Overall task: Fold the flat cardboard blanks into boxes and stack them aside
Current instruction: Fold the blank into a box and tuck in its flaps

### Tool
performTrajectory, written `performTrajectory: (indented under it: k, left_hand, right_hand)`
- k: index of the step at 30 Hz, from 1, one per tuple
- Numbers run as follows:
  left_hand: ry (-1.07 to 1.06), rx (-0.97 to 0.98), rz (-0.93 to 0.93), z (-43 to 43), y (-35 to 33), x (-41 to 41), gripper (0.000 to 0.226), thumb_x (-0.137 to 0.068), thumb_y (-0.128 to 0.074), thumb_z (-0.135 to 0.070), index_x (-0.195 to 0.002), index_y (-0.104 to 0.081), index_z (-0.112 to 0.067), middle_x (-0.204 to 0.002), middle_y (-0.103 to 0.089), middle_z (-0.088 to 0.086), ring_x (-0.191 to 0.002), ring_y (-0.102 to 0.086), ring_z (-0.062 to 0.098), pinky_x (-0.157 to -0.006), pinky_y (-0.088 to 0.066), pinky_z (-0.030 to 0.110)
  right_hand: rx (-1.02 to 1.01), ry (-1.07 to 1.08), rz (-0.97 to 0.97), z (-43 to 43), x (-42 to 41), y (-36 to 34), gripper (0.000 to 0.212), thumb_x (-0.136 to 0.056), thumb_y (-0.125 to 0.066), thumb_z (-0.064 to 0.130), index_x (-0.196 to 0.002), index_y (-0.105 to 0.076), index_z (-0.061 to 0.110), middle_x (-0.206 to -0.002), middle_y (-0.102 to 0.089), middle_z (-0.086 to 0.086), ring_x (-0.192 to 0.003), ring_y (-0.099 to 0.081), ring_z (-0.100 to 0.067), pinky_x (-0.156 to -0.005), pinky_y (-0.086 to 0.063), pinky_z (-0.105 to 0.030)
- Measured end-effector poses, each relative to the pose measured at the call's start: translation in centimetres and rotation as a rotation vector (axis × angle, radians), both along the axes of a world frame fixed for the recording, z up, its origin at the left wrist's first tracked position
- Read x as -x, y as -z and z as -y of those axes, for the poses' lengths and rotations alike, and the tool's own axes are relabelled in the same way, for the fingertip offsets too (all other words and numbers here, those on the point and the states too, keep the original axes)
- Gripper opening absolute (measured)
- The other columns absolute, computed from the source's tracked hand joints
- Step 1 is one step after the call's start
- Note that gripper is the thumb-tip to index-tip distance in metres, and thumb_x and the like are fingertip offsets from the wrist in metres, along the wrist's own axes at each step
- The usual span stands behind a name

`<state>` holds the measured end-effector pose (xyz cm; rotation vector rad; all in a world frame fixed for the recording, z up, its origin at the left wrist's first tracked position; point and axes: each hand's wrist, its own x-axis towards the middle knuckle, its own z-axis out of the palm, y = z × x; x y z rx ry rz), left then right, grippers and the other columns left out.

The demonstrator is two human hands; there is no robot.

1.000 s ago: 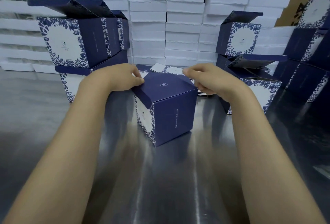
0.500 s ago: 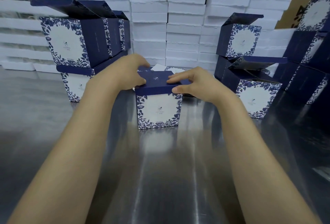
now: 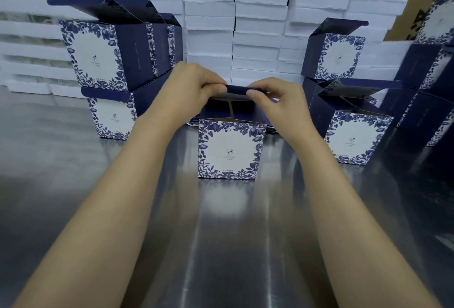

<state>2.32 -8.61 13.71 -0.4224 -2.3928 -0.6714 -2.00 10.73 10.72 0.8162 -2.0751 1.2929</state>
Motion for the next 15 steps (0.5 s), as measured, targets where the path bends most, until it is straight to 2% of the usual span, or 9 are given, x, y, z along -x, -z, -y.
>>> performTrajectory:
  k: [1, 3, 4, 8, 11, 15]
  left_hand:
    - [-0.024, 0.021, -0.029, -0.3, 0.1, 0.1, 0.026, -0.094, -0.059, -0.017, -0.073, -0.063, -0.002, -0.064, -0.050, 0.021, -0.059, -0.033, 0.022, -0.060, -0.031, 0.036]
    - [-0.067, 0.039, -0.074, -0.8, 0.3, 0.3, 0.025, -0.095, -0.058, -0.017, -0.080, -0.065, 0.001, -0.065, -0.054, 0.021, -0.063, -0.039, 0.030, -0.063, -0.041, 0.041]
    - [-0.075, 0.043, -0.081, -0.9, 0.4, 0.4, 0.023, -0.095, -0.057, -0.019, -0.084, -0.071, -0.004, -0.067, -0.057, 0.021, -0.066, -0.044, 0.034, -0.067, -0.045, 0.043]
    - [-0.079, 0.042, -0.087, -1.1, 0.6, 0.5, 0.024, -0.096, -0.057, -0.022, -0.084, -0.070, -0.006, -0.066, -0.056, 0.019, -0.068, -0.046, 0.036, -0.068, -0.048, 0.047]
    - [-0.097, 0.073, -0.089, -1.4, 0.4, 0.3, 0.023, -0.096, -0.057, -0.026, -0.085, -0.071, -0.012, -0.064, -0.055, 0.009, -0.070, -0.046, 0.032, -0.067, -0.049, 0.044]
    - [-0.105, 0.117, -0.081, -1.8, 0.4, 0.2, 0.024, -0.095, -0.056, -0.030, -0.085, -0.072, -0.015, -0.066, -0.059, 0.005, -0.072, -0.050, 0.030, -0.066, -0.049, 0.043]
  right_hand:
    - [0.021, 0.015, -0.012, 0.2, 0.1, 0.2, 0.008, -0.088, -0.067, 0.010, -0.088, -0.075, 0.011, -0.076, -0.065, 0.017, -0.073, -0.058, 0.001, -0.074, -0.045, -0.016]
    - [0.055, 0.054, -0.020, 0.4, 0.3, 0.5, 0.008, -0.087, -0.067, 0.009, -0.086, -0.075, 0.010, -0.070, -0.063, 0.018, -0.068, -0.056, -0.001, -0.071, -0.046, -0.020]
    - [0.062, 0.069, -0.014, 0.4, 0.4, 0.5, 0.008, -0.087, -0.067, 0.009, -0.085, -0.075, 0.011, -0.070, -0.063, 0.018, -0.068, -0.057, -0.003, -0.071, -0.047, -0.022]
    - [0.045, 0.073, 0.035, 0.3, 0.2, 0.2, 0.010, -0.087, -0.066, 0.017, -0.085, -0.072, 0.025, -0.078, -0.066, 0.021, -0.079, -0.059, -0.001, -0.077, -0.047, -0.019]
    - [0.066, -0.025, 0.058, 0.7, -0.1, 0.1, 0.011, -0.089, -0.066, 0.015, -0.096, -0.075, 0.017, -0.091, -0.069, 0.010, -0.089, -0.061, 0.000, -0.082, -0.045, -0.014]
    - [0.062, 0.002, -0.006, 1.2, -0.1, 0.5, 0.010, -0.089, -0.066, 0.009, -0.089, -0.076, 0.009, -0.078, -0.063, 0.009, -0.077, -0.057, -0.002, -0.076, -0.041, -0.014]
